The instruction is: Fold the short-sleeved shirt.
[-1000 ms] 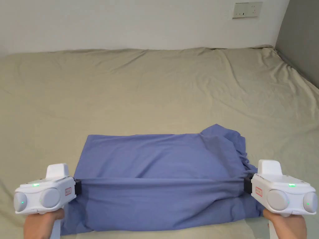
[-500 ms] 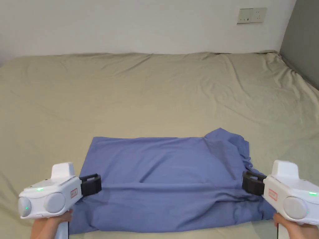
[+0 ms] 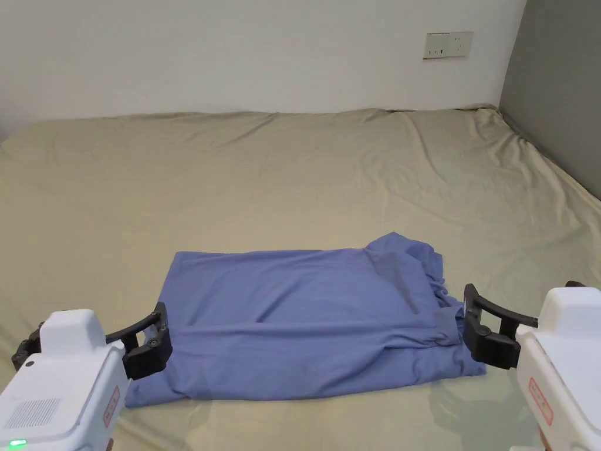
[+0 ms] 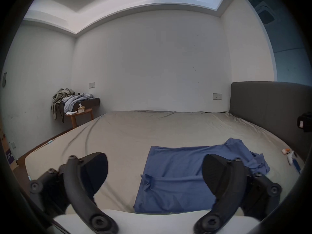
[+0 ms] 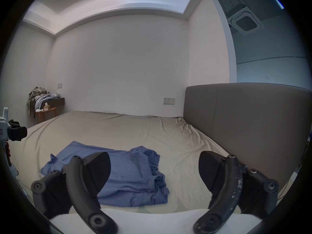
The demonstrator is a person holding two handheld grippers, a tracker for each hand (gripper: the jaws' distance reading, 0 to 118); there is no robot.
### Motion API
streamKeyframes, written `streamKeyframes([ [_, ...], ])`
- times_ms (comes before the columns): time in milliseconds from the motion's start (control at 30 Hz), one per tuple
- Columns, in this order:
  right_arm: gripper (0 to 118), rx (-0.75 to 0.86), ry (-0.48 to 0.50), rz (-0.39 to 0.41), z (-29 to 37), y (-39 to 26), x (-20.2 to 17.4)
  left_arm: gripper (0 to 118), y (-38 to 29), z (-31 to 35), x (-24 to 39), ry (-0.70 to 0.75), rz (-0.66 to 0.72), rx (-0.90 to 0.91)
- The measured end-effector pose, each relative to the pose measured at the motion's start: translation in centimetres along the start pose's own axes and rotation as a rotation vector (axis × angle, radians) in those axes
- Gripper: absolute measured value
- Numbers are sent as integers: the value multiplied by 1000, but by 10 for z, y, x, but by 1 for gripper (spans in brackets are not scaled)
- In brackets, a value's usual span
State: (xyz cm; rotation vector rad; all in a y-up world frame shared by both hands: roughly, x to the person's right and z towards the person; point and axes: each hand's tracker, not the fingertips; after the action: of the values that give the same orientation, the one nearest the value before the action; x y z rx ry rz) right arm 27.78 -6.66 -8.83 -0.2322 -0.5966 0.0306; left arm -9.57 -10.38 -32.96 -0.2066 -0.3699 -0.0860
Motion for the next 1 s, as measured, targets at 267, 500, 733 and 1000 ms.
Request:
streamKeyframes([
  [267,2,-65,1,-29,0,-17,1,0,-26,-2,-9,-79,21,-192],
  [500,2,-74,-13,-35,-17,-13,3,0,-25,-68,-19,-62,61,-446],
  [733,2,-103,-23,-36,-40,-16,2,16,-53,-145,-34,-64,182,-676],
  [1000,2,-181,-37,-36,-73,-30,3,78,-94,-176,-33,-30,155,-815],
])
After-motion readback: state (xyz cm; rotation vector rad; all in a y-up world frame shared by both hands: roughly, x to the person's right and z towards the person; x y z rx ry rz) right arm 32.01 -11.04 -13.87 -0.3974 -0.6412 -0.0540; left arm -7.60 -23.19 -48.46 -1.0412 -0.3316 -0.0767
